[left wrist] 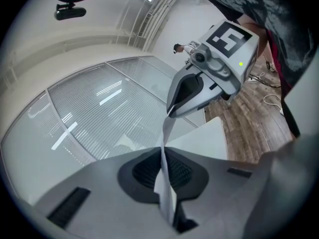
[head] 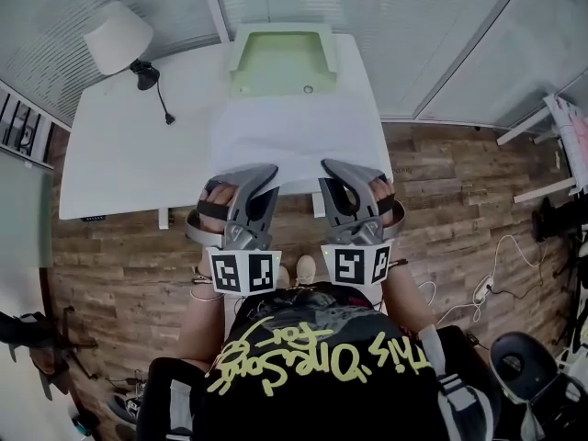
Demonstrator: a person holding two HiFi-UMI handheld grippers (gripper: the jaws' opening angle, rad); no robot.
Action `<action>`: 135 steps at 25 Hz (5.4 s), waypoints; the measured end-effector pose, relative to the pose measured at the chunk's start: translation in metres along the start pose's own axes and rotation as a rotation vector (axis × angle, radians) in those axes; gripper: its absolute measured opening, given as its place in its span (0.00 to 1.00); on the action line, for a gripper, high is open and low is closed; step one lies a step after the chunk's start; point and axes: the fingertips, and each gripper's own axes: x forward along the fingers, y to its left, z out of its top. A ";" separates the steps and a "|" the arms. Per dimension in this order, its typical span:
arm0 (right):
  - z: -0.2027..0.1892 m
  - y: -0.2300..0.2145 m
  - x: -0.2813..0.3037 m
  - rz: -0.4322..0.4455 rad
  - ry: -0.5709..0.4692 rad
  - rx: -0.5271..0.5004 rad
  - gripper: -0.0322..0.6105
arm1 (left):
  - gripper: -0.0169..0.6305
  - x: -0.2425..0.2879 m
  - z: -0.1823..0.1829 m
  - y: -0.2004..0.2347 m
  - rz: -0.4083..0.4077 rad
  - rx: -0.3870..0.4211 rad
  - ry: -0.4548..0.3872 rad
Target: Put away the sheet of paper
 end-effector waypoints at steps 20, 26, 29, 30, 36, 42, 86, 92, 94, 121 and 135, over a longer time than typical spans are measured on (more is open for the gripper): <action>-0.007 -0.005 0.008 0.029 -0.031 0.021 0.06 | 0.04 0.009 0.000 0.001 -0.001 0.023 0.040; -0.006 0.002 0.010 0.044 -0.041 0.033 0.06 | 0.04 0.005 -0.005 0.000 0.003 0.019 0.059; -0.006 0.003 0.012 0.043 -0.042 0.030 0.06 | 0.04 0.007 -0.007 0.001 0.008 0.018 0.059; -0.007 0.002 0.013 0.041 -0.042 0.030 0.06 | 0.04 0.008 -0.007 0.001 0.008 0.017 0.057; -0.015 0.000 0.020 0.036 -0.026 0.023 0.06 | 0.04 0.019 -0.010 0.002 -0.004 0.016 0.040; -0.017 -0.007 0.040 0.020 -0.015 0.019 0.06 | 0.04 0.034 -0.020 0.013 -0.012 0.020 0.023; -0.072 0.020 0.107 0.108 0.113 0.054 0.06 | 0.04 0.101 -0.081 0.002 -0.152 -0.044 0.028; -0.080 0.028 0.109 0.128 0.134 0.061 0.06 | 0.04 0.106 -0.088 -0.007 -0.174 -0.057 0.035; -0.082 0.031 0.110 0.136 0.143 0.062 0.06 | 0.04 0.107 -0.090 -0.009 -0.182 -0.061 0.037; -0.114 0.066 0.121 0.224 0.239 0.094 0.06 | 0.04 0.126 -0.119 -0.036 -0.296 -0.088 0.059; -0.124 0.072 0.132 0.239 0.260 0.097 0.06 | 0.04 0.138 -0.131 -0.039 -0.328 -0.088 0.065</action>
